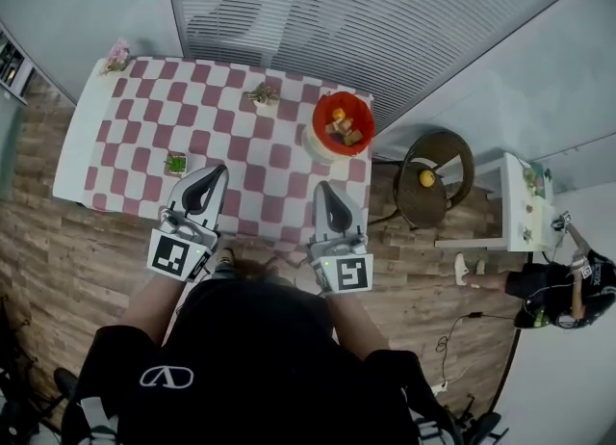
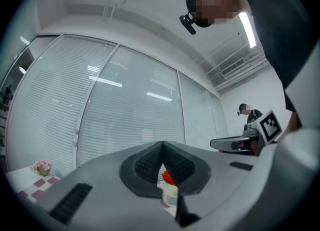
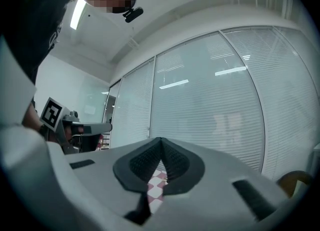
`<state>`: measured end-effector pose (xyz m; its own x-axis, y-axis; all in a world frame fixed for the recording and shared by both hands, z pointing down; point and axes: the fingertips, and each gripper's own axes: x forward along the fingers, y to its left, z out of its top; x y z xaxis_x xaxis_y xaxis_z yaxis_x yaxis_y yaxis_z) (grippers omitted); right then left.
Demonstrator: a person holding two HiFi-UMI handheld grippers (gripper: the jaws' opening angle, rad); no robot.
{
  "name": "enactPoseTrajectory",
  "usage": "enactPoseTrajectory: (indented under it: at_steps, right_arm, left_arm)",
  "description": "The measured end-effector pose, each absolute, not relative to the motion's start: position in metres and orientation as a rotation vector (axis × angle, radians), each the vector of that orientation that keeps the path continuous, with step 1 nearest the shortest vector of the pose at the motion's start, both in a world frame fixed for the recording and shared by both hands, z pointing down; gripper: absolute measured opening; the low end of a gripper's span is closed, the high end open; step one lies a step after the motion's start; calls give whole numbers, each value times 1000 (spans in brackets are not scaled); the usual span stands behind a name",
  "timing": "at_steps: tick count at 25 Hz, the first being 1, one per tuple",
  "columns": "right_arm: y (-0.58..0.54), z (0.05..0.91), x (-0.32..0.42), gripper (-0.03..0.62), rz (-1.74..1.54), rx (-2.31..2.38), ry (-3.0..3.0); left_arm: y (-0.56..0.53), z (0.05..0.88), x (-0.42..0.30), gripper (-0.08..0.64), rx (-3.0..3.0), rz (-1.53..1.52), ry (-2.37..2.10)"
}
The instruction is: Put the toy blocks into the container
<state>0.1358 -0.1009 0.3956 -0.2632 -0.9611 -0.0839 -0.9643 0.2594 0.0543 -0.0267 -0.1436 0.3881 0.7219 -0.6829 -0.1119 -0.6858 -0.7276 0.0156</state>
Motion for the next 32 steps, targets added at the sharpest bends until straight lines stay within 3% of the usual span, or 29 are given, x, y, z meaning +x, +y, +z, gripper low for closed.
enactPoseTrajectory:
  at_steps: [32]
  right_arm:
    - [-103,405,124,3,85,-1857,2495]
  left_arm:
    - [-142,391,-32,6,-2886,161,1165]
